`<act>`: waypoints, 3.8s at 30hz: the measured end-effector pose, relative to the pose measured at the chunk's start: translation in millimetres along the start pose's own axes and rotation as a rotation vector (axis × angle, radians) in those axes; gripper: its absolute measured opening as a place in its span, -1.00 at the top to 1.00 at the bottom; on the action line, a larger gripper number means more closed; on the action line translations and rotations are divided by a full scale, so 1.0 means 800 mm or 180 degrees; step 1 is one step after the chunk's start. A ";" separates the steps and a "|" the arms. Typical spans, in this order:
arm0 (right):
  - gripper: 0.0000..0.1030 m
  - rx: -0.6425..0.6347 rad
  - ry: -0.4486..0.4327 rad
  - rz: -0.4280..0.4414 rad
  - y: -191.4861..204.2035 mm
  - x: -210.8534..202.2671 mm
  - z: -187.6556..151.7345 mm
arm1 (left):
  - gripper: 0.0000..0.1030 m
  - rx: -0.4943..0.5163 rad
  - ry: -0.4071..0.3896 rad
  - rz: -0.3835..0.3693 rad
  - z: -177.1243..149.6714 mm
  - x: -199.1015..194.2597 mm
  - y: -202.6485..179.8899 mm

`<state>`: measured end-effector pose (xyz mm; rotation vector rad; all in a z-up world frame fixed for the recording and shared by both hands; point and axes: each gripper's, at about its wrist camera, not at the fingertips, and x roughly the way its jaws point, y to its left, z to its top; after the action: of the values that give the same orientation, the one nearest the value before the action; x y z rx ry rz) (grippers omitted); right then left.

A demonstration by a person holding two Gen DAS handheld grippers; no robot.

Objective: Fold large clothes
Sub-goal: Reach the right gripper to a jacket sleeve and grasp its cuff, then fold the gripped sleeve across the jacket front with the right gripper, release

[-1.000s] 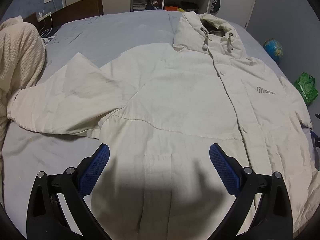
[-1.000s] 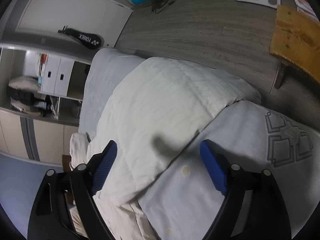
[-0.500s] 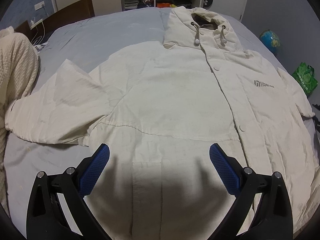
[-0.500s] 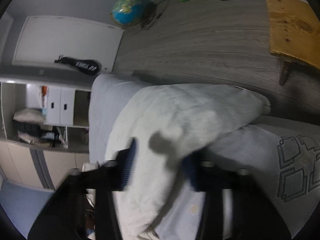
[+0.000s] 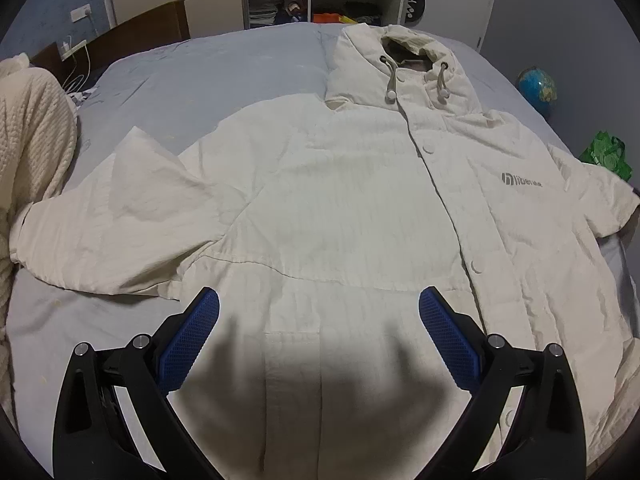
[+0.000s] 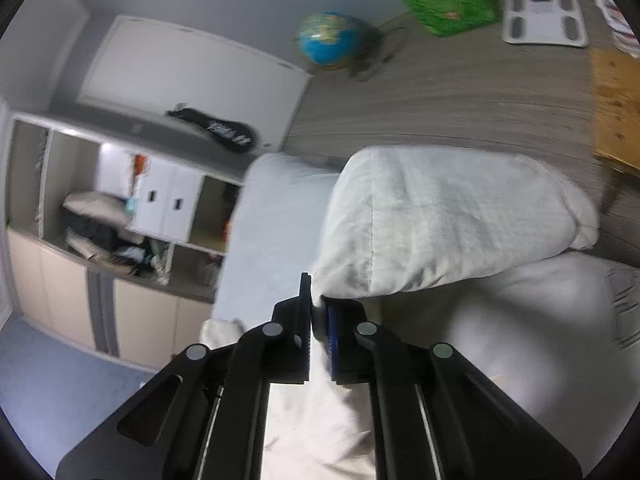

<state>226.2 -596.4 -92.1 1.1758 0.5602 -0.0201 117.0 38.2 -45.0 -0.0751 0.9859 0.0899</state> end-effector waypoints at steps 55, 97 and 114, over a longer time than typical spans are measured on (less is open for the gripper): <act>-0.04 -0.1497 0.1532 -0.0331 0.140 0.071 -0.278 | -0.87 -0.0228 -0.0127 -0.0114 0.004 -0.018 0.015; 0.65 -0.3431 0.1850 0.0232 0.317 0.112 -0.520 | -0.87 -0.1019 -0.0021 0.0535 0.000 -0.030 0.141; -0.23 -0.3896 0.2454 -0.0053 0.274 0.125 -0.617 | -0.87 -0.1196 0.0065 0.0292 -0.006 -0.023 0.164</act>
<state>178.9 -49.4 -75.8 -0.0723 1.0371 0.6964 88.3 167.4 -35.1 -0.3759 0.9830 0.3590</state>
